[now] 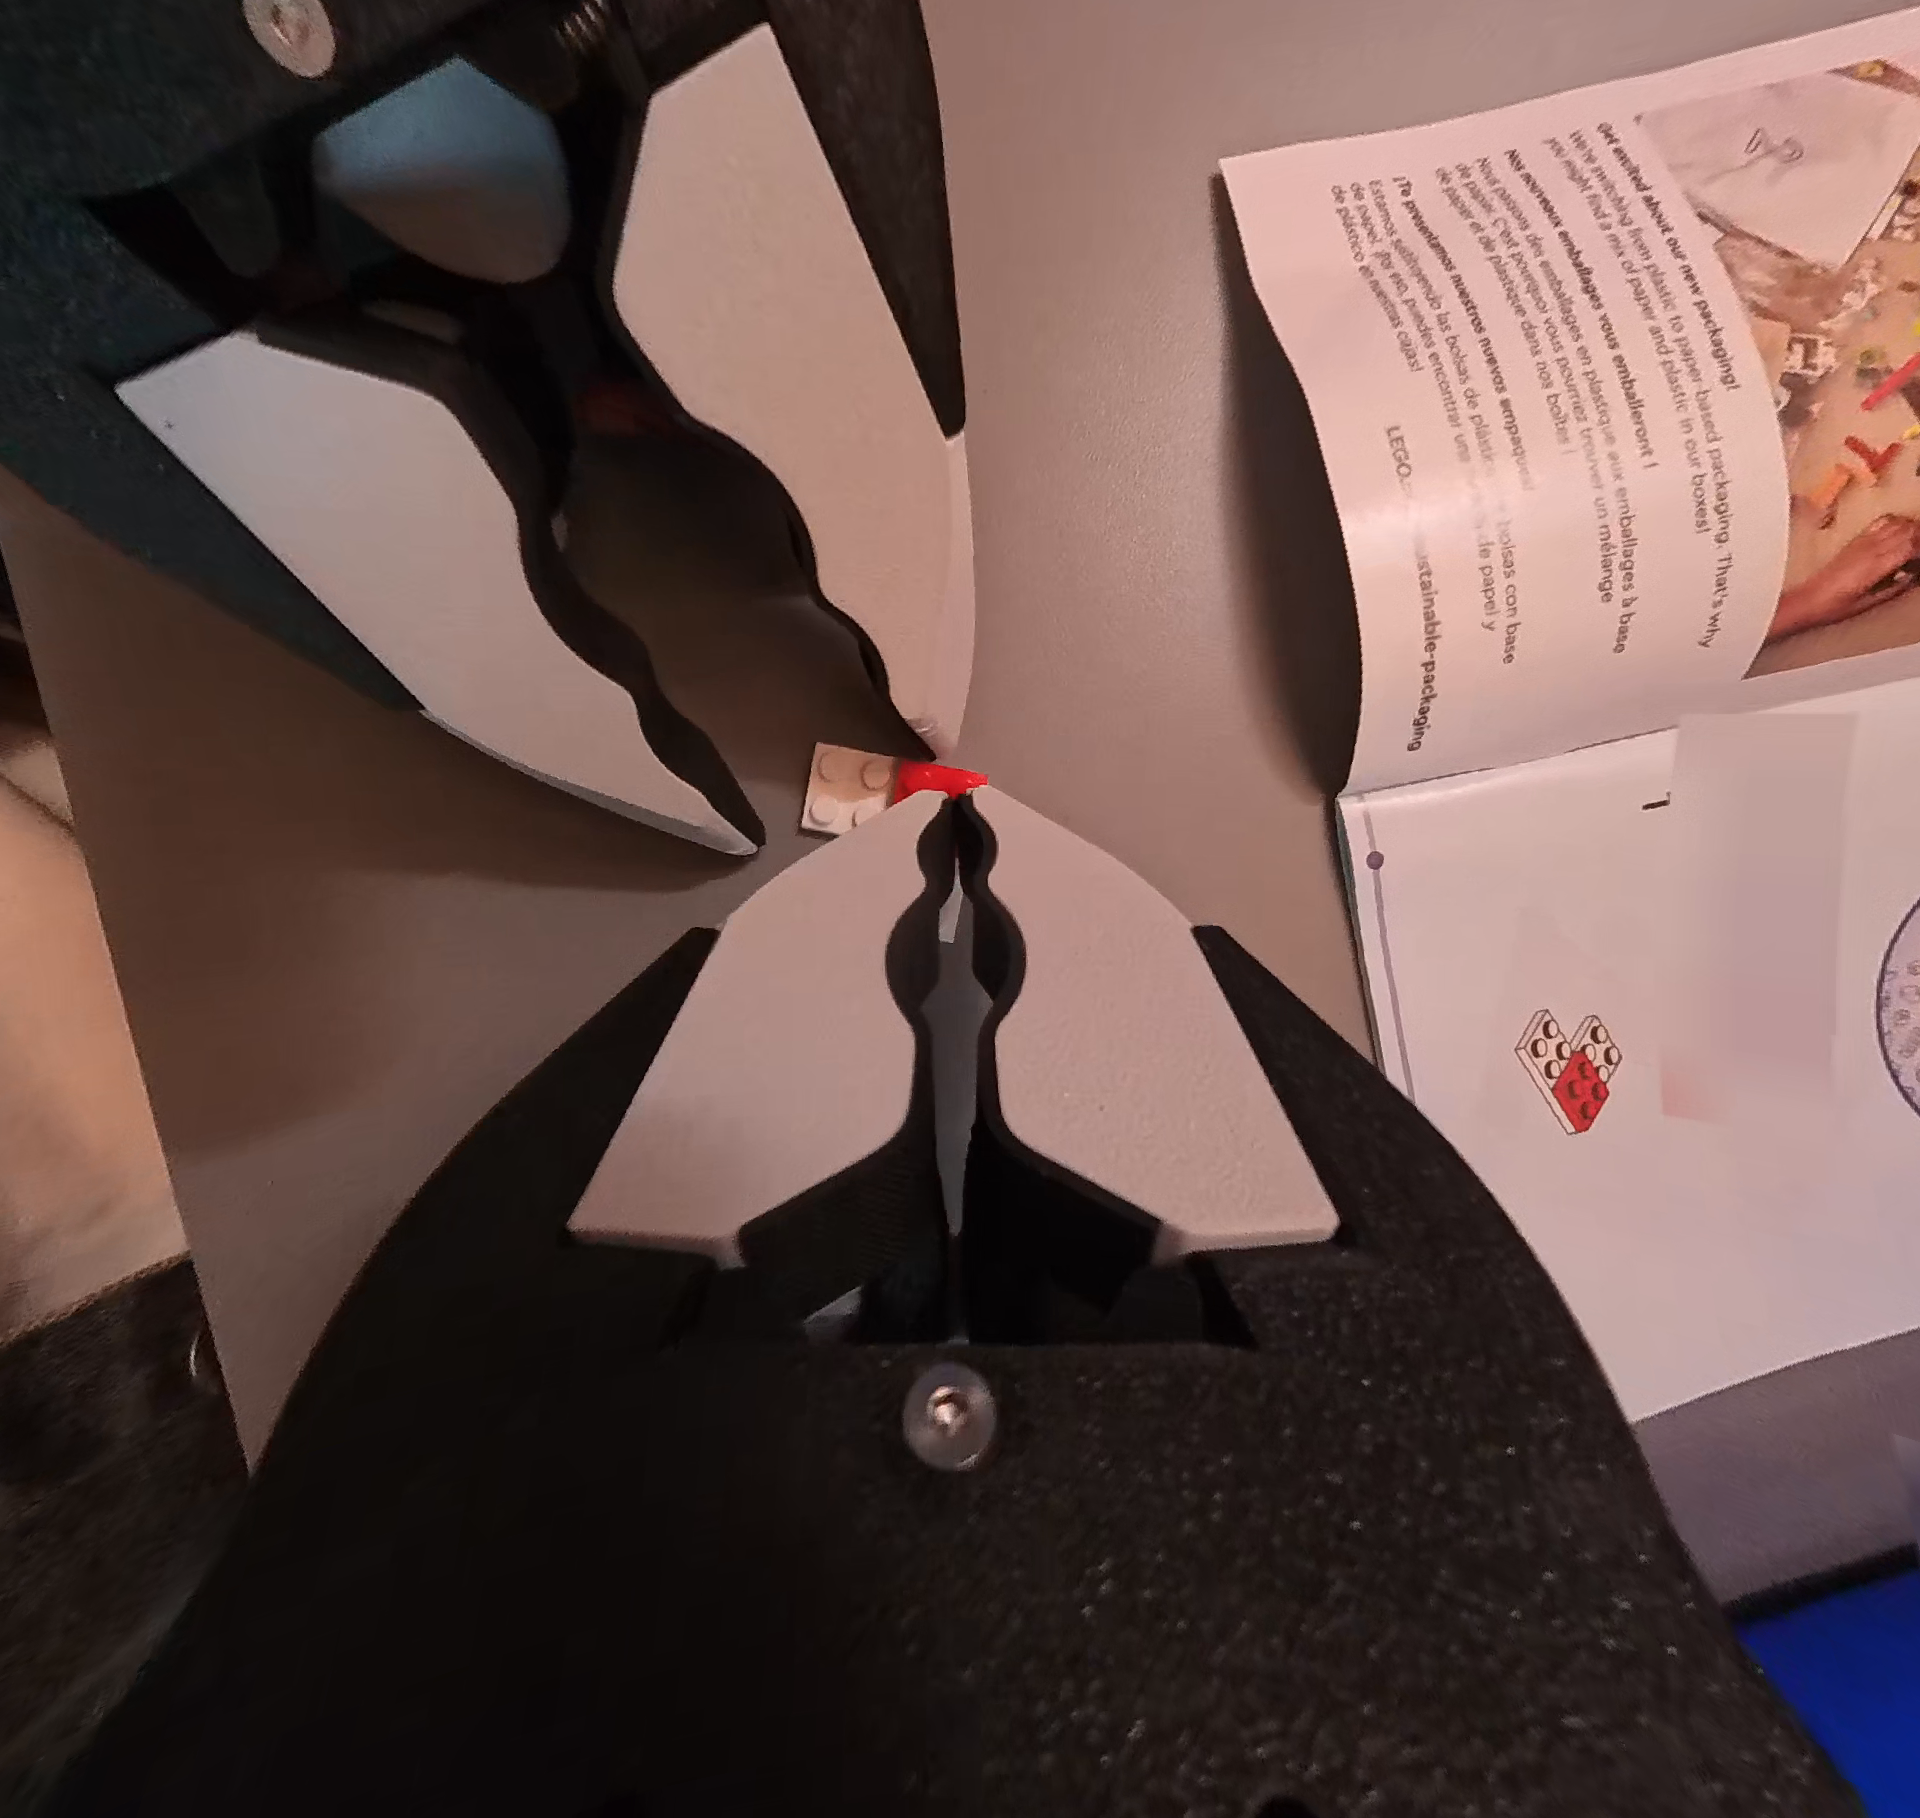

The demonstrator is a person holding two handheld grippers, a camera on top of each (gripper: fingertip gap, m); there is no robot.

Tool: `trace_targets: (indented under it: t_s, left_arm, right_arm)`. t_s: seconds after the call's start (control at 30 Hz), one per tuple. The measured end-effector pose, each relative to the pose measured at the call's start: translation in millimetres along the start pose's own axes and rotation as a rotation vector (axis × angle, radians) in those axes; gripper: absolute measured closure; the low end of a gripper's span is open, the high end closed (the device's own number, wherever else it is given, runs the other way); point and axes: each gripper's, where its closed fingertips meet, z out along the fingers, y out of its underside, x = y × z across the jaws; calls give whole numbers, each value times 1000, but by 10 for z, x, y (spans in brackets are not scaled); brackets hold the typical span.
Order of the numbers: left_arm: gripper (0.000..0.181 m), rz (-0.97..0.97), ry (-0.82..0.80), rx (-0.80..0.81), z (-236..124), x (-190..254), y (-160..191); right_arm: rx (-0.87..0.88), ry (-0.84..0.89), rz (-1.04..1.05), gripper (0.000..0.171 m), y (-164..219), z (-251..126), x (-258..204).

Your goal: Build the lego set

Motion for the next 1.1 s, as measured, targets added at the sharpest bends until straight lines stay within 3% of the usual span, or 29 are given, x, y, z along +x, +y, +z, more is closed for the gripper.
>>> trace_targets:
  t_s: [0.4, 0.97, 1.1]
  left_arm:
    - [160, -25, 27, 64, -60, 4, -64]
    - [181, -38, -64, 8, -4, -100, -12]
    - [181, -44, -30, 12, -16, -60, -8]
  right_arm:
    - [-150, 85, -34, 170, 10, 12, 6]
    - [-77, 27, -11, 170, -2, 20, -3]
    - [38, -47, -19, 171, -23, 9, -46]
